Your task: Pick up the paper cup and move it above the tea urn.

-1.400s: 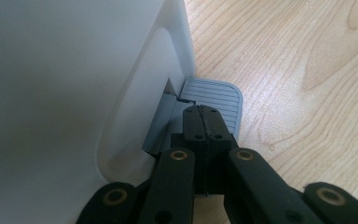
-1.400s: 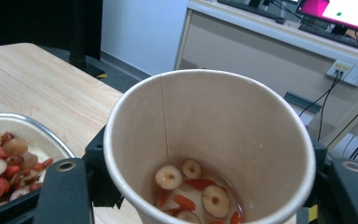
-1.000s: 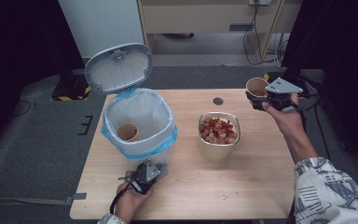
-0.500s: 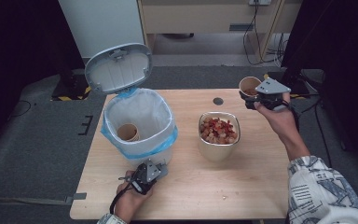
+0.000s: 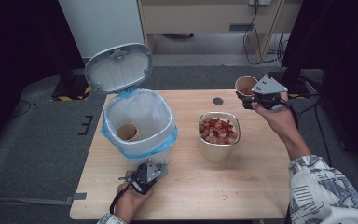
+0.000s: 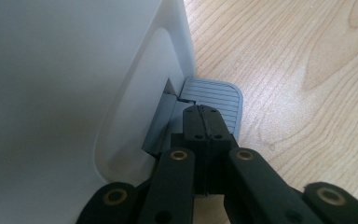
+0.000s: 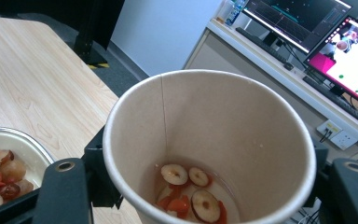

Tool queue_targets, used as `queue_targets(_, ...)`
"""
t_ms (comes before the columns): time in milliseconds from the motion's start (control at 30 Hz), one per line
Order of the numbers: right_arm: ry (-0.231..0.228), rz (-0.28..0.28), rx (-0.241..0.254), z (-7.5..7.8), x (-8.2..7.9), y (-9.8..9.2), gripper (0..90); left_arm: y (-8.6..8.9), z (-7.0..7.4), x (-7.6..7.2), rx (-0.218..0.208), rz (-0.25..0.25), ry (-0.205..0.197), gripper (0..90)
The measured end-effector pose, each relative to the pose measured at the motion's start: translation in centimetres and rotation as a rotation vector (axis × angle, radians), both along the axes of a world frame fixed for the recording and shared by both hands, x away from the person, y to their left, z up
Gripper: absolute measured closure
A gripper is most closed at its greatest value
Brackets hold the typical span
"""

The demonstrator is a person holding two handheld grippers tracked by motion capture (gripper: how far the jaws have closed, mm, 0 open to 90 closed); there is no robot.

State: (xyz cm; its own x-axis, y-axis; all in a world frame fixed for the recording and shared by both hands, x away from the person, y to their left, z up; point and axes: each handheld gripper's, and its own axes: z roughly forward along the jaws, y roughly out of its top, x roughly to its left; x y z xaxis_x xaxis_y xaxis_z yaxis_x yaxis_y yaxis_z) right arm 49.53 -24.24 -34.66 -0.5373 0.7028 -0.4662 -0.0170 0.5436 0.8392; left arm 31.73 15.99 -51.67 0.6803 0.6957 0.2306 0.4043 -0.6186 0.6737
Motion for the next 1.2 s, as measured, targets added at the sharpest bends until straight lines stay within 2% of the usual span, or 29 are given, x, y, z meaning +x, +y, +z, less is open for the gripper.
queue_targets(300, -0.012, 0.019, -0.036, 0.0, -0.4, 0.4, 30.7, 0.0, 0.0, 0.0, 0.004, 0.0, 0.0, 89.8)
queue_targets(467, -0.013, 0.028, -0.033, 0.0, -0.6, 0.6, 30.7, 0.0, 0.0, 0.0, -0.001, 0.001, 0.0, 89.8)
queue_targets(1200, -0.037, 0.082, -0.083, -0.3, -1.8, 1.9, 30.5, 0.0, 0.0, 0.0, -0.002, 0.001, 0.001, 89.8)
